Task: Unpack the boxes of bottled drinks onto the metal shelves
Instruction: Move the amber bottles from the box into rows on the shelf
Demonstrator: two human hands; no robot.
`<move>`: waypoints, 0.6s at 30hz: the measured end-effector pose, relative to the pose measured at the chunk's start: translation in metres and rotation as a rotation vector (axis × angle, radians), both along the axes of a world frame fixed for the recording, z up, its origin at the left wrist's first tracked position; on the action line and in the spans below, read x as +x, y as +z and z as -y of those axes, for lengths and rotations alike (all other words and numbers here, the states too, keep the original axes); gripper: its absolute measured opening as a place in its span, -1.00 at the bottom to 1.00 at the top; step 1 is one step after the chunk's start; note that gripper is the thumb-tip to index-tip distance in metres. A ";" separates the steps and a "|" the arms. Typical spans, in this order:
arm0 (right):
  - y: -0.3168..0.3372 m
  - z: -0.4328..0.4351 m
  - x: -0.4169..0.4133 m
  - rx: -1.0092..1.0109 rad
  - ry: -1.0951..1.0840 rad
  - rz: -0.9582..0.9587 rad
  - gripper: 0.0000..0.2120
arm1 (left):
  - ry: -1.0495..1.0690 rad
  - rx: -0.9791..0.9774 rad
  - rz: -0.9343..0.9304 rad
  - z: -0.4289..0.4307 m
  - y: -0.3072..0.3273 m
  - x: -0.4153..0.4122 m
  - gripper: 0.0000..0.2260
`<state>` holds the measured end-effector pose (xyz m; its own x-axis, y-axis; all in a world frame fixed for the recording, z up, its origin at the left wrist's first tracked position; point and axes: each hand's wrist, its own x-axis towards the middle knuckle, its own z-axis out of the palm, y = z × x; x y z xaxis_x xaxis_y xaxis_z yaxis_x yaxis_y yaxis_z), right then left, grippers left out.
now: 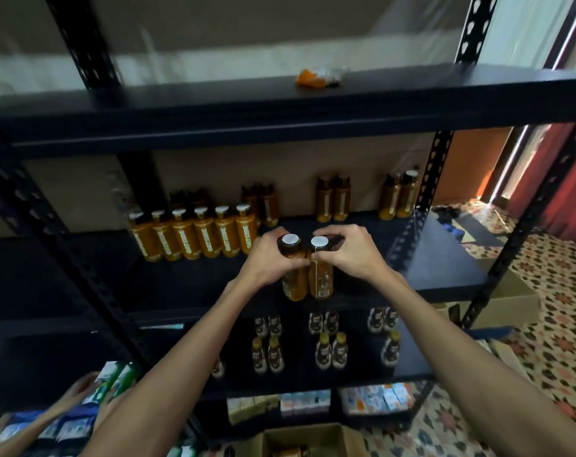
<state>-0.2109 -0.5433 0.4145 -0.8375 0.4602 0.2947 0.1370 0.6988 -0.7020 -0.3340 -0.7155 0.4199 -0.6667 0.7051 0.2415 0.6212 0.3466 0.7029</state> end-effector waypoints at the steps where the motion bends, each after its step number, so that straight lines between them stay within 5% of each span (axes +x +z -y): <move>1: 0.001 -0.002 -0.005 -0.009 -0.023 0.000 -0.53 | -0.003 0.005 0.015 -0.005 0.002 -0.004 -0.59; 13: -0.028 -0.010 -0.033 -0.092 -0.139 -0.003 -0.55 | 0.052 -0.105 0.039 -0.037 -0.022 -0.028 -0.48; 18: -0.033 -0.016 -0.036 -0.083 -0.100 0.033 -0.57 | -0.103 -0.121 0.038 -0.031 -0.002 -0.037 -0.44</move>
